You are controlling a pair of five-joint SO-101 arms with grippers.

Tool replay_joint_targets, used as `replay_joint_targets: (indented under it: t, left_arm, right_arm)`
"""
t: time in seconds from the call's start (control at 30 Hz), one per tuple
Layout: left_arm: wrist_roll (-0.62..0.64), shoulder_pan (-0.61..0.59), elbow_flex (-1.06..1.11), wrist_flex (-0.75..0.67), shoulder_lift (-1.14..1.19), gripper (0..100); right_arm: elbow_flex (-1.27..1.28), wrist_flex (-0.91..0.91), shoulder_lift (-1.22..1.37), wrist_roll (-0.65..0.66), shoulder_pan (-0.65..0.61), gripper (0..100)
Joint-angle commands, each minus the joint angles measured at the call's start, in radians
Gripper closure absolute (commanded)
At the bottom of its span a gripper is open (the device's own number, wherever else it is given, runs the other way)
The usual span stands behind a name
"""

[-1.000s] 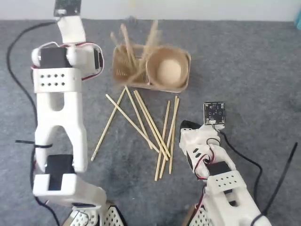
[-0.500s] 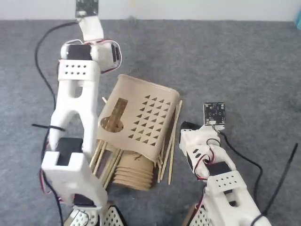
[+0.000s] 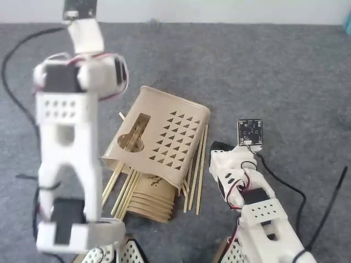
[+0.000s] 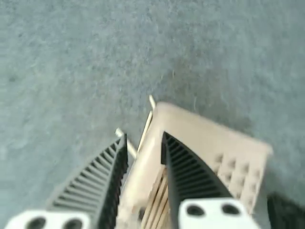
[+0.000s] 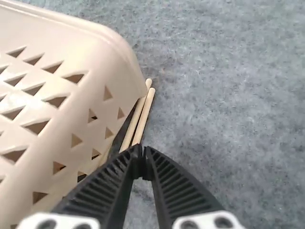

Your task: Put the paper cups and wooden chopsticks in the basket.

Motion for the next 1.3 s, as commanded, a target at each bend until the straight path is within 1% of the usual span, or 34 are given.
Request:
replay_joint_targets:
  t: [0.0,0.07,0.1,0.27,0.33,0.37,0.4,0.47,0.6,0.7,0.73,0.77,0.83,0.97,1.03,1.1,1.27]
  left_arm:
    - [-0.117,-0.006,0.062,0.141,-0.221,89]
    - [-0.215,-0.023,0.186,0.14,-0.307,89]
    - [-0.279,-0.054,0.26,0.14,-0.356,89]
    - [-0.69,-0.198,0.633,0.12,-0.603,89]
    - [-0.833,-0.259,0.782,0.098,-0.715,89]
    - [-0.888,-0.284,0.86,0.08,-0.776,89]
    - [-0.918,-0.305,0.937,0.057,-0.839,89]
    - [-0.934,-0.325,1.09,-0.005,-0.984,89]
    - [-0.933,-0.318,1.394,-0.106,-1.313,88]
    - [-0.928,-0.293,1.595,-0.092,-1.576,82]
    - [-0.927,-0.292,1.638,-0.077,-1.654,80]
    - [-0.921,-0.298,1.652,-0.101,-1.72,78]
    - [-0.876,-0.302,1.647,-0.101,-1.726,77]
    - [-0.873,-0.249,1.659,-0.121,-1.639,77]
    - [-0.867,-0.23,1.667,-0.167,-1.61,77]
    - [-0.827,-0.229,1.693,-0.258,-1.588,77]
    - [-0.784,-0.233,1.883,-0.577,-1.551,77]
  right_arm:
    - [-0.008,0.005,-0.027,0.011,-0.007,99.1]
    - [-0.008,0.007,-0.027,0.011,-0.007,99.1]
    - [-0.008,0.007,-0.027,0.011,-0.007,99.1]
    - [-0.008,0.007,-0.025,0.012,-0.007,99.1]
    - [-0.008,0.008,-0.024,0.014,-0.007,99.1]
    - [-0.008,0.008,-0.022,0.025,-0.007,99.1]
    - [-0.008,0.008,-0.021,0.04,-0.008,99.1]
    - [-0.008,0.008,-0.019,0.054,-0.008,99.1]
    - [-0.006,0.008,-0.019,0.057,-0.008,99.1]
    - [-0.006,0.008,-0.019,0.058,-0.008,99.1]
    - [-0.006,0.008,-0.019,0.058,-0.008,99.1]
    - [-0.006,0.008,-0.019,0.058,-0.008,99.1]
    - [-0.006,0.008,-0.019,0.058,-0.008,99.1]
    - [-0.006,0.019,-0.019,0.058,-0.008,99.1]
    - [-0.009,0.047,-0.028,0.058,-0.01,99.1]
    - [-0.012,0.058,-0.028,0.058,-0.01,99.1]
    - [-0.012,0.056,-0.028,0.058,-0.01,99.1]
